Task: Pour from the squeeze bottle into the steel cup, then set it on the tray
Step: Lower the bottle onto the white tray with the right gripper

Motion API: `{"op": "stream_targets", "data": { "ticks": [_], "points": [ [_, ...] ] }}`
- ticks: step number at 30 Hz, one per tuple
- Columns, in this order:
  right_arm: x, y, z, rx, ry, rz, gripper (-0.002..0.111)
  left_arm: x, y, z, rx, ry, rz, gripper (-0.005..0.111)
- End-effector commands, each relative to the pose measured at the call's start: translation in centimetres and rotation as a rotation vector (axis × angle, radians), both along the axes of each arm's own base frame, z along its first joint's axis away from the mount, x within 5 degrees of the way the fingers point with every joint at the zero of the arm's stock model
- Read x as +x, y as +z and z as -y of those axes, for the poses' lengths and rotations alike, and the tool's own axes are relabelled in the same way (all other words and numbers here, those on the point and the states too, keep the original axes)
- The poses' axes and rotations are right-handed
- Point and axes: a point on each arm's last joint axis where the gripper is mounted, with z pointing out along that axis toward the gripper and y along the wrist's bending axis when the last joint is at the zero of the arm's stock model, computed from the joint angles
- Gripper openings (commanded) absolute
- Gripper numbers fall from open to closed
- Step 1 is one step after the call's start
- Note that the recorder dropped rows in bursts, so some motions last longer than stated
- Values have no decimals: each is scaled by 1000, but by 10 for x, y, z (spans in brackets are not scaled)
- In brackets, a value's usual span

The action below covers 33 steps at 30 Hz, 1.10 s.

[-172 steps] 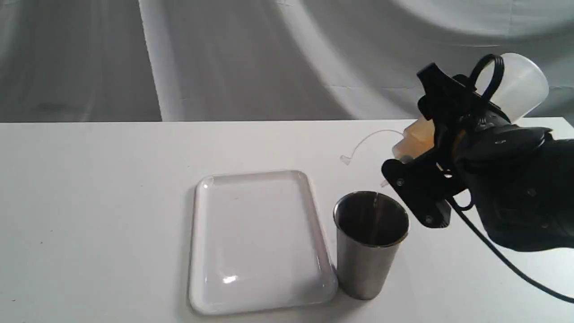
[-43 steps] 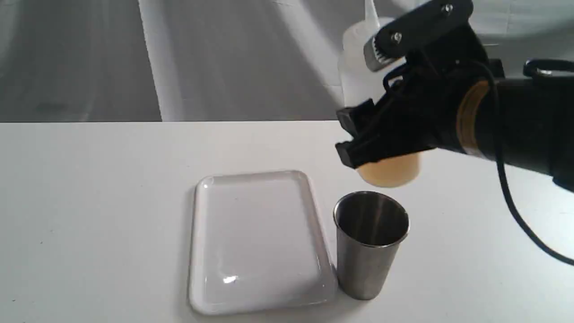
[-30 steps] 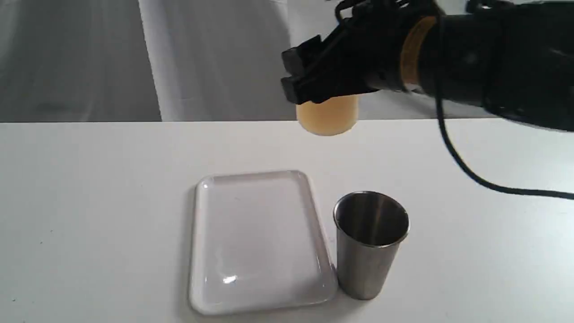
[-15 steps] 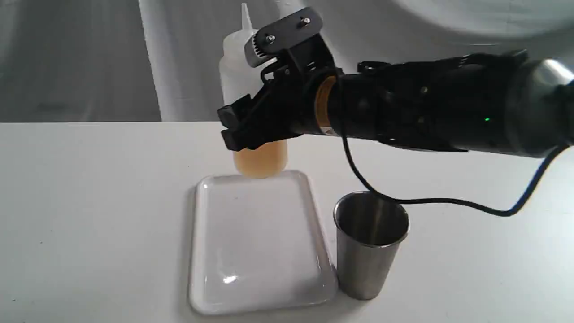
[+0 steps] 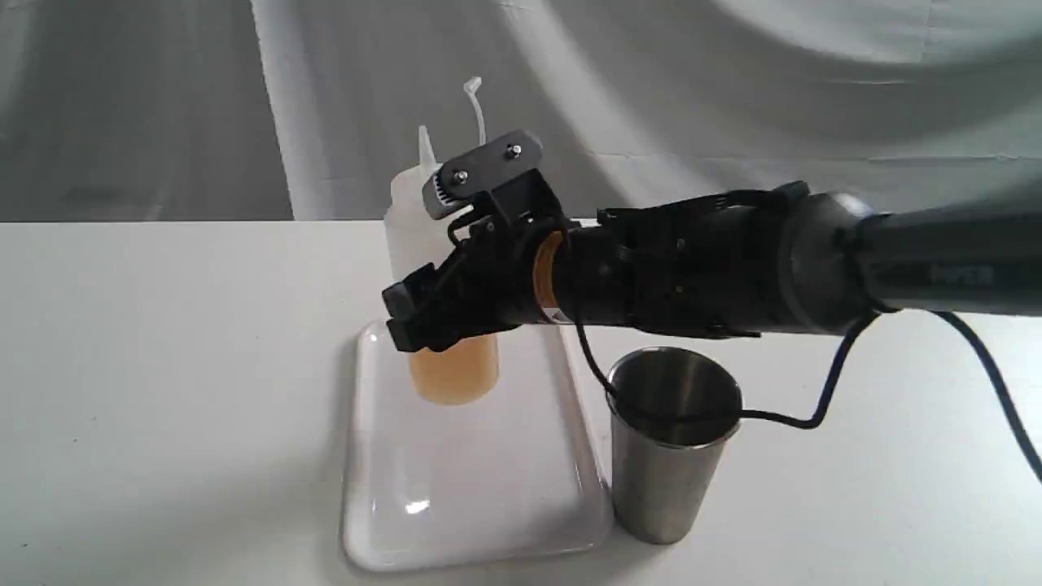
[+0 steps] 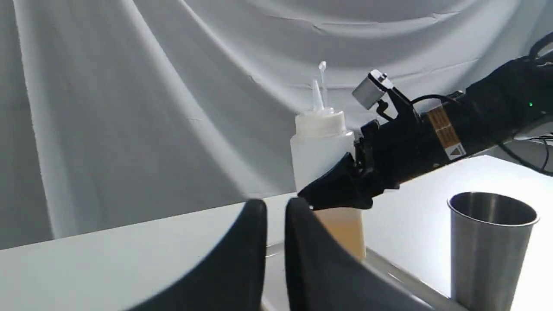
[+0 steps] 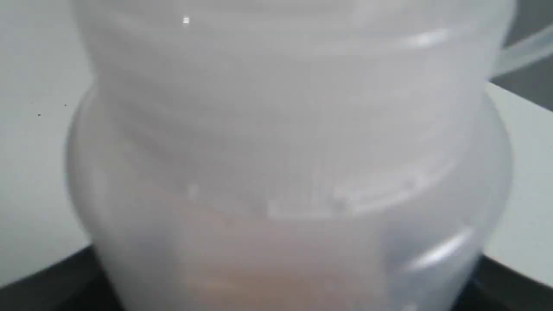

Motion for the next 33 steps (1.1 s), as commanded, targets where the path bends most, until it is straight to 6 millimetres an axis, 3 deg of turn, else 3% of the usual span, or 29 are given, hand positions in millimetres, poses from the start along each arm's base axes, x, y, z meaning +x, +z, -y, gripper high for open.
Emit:
{"op": "stream_targets", "data": {
  "ticks": [1,6,22,33],
  "points": [
    [2,-2,-6,38,44,11,0,0,0,0,0,2,11,8],
    [3,-16,-8,5,79,11,0,0,0,0,0,2,11,8],
    [4,-19,-6,-19,60,9,0,0,0,0,0,2,11,8],
    [6,-35,-7,-71,91,33,0,0,0,0,0,2,11,8]
  ]
}}
